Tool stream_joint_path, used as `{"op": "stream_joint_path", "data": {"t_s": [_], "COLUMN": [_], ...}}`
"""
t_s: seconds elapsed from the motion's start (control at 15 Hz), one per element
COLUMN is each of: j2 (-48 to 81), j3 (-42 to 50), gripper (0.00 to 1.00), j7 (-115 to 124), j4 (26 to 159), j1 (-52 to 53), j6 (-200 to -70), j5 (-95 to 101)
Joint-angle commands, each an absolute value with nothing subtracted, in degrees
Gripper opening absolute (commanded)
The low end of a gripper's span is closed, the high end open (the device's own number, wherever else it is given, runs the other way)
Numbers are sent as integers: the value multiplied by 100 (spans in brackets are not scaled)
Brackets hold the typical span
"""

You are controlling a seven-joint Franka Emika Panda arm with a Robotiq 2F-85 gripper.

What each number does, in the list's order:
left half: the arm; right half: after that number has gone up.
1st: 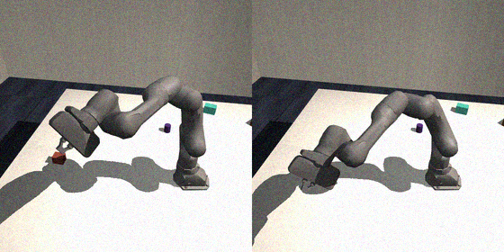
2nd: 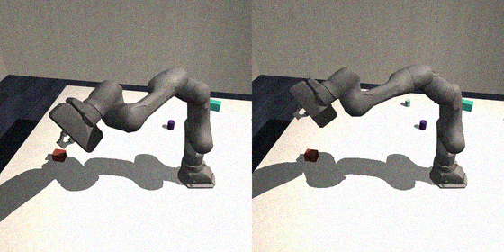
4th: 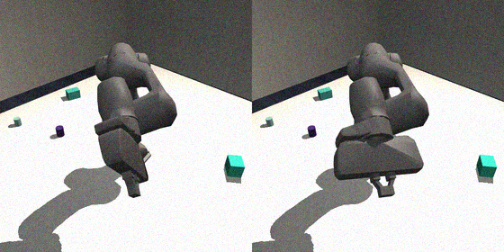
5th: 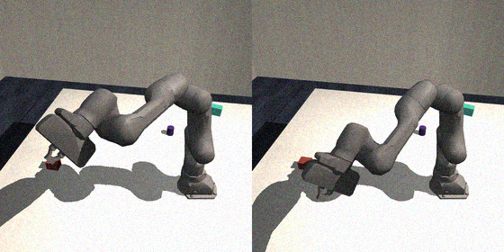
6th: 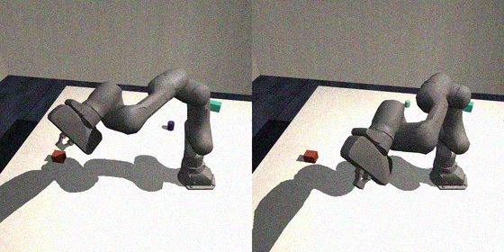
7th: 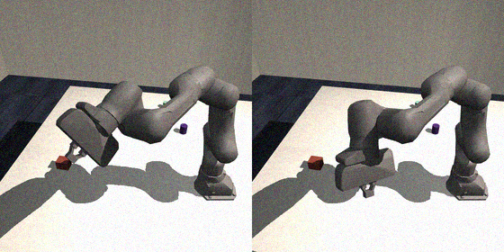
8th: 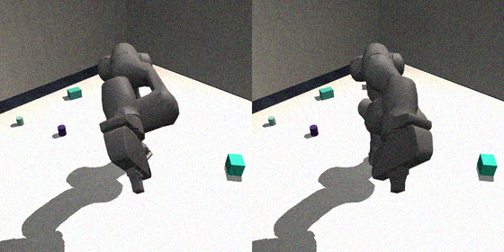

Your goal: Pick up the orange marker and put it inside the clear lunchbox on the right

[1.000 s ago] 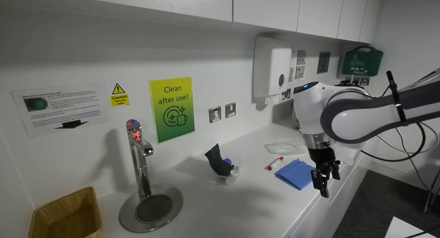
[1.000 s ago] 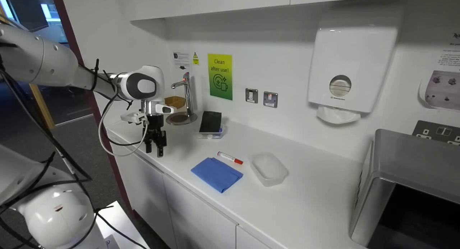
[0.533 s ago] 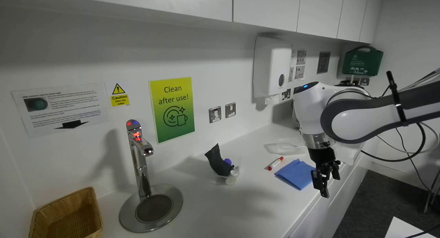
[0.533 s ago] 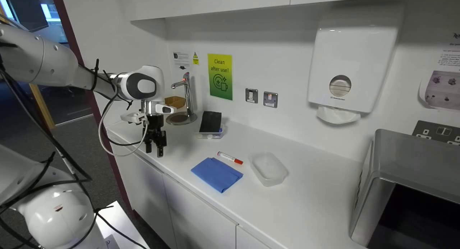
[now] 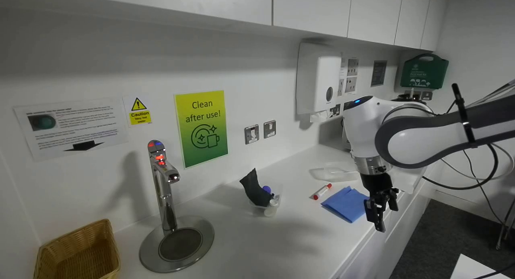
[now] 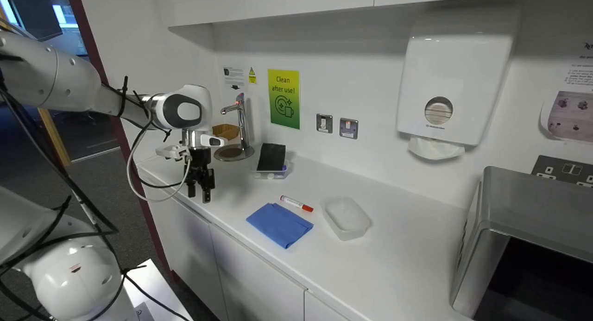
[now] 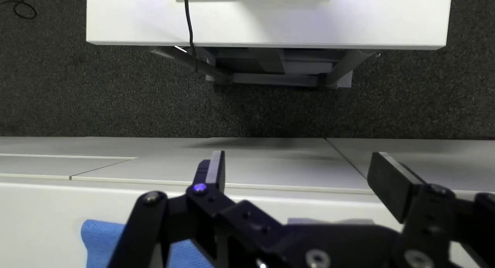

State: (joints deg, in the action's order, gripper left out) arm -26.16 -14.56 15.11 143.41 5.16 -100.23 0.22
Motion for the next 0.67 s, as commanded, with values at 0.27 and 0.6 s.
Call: {"op": "stream_joint_path", "data": {"t_s": [0.27,0.6], "j2": [-2447,-2236], "j3": [-1239,-963], "gripper": [100,100], "j7": [3007,3755], "j4": [14292,14245], "j1": [301,-19], "j6": [-10542,-11204], "j5": [-396,-578]}}
